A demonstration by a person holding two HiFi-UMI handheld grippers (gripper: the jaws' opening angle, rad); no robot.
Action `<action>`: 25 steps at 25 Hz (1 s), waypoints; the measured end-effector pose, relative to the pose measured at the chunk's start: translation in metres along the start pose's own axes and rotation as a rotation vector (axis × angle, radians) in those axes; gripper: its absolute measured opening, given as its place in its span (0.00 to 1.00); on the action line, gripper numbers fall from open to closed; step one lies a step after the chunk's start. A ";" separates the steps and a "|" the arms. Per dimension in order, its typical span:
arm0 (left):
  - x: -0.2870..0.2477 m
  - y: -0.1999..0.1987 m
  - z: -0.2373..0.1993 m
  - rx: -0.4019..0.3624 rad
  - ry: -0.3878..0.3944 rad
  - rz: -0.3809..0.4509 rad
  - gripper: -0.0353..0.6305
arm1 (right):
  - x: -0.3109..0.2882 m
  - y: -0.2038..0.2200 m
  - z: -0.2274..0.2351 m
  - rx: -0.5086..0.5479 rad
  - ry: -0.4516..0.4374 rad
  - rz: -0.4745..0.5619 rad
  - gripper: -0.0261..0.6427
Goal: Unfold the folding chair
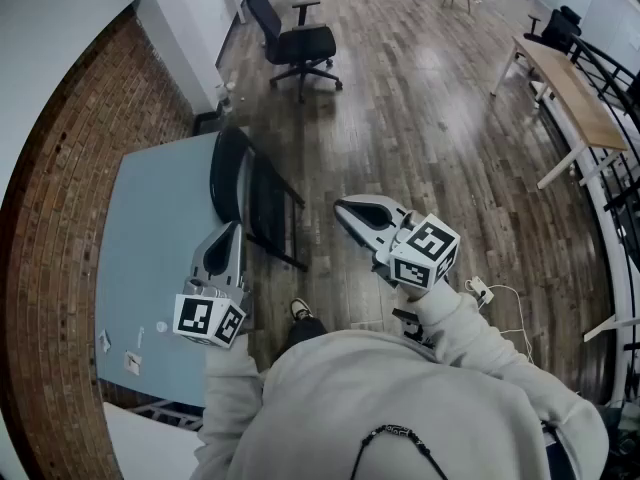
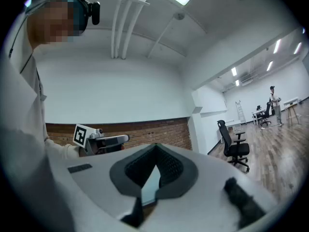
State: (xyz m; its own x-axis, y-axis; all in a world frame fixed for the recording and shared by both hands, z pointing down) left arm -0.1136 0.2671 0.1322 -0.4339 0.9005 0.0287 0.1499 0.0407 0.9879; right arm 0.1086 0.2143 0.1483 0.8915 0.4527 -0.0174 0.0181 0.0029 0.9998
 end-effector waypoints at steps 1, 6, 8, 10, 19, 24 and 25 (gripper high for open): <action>-0.005 0.001 -0.008 -0.008 0.005 0.006 0.06 | -0.009 0.002 0.004 0.007 0.000 -0.002 0.05; -0.044 0.008 -0.056 0.011 0.027 0.029 0.06 | -0.057 0.014 0.035 -0.018 0.023 -0.017 0.05; -0.057 0.005 -0.075 0.023 0.045 0.037 0.06 | -0.077 0.015 0.044 -0.013 0.024 -0.039 0.05; -0.069 -0.002 -0.096 0.007 0.073 0.045 0.06 | -0.099 0.012 0.059 0.017 0.037 -0.053 0.05; -0.157 -0.010 -0.203 0.080 0.240 0.018 0.06 | -0.201 -0.012 0.130 0.001 0.130 -0.035 0.05; -0.196 -0.036 -0.202 0.025 0.264 0.083 0.06 | -0.208 -0.028 0.159 0.001 0.186 -0.007 0.05; -0.199 -0.036 -0.201 0.025 0.245 0.103 0.06 | -0.207 -0.029 0.163 -0.001 0.183 -0.010 0.05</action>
State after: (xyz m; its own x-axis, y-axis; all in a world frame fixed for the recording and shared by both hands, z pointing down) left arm -0.2112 -0.0006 0.1211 -0.6171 0.7687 0.1679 0.2253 -0.0319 0.9738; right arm -0.0029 -0.0252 0.1220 0.7937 0.6078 -0.0256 0.0256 0.0087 0.9996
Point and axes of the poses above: the fingertips, and each gripper's own axes: x backward along the fingers, z to its right, y out of its underside, the point moved 5 cm from there along x, backward along the fingers, and after that the axes turned 9 degrees about x, right-handed, at the moved point
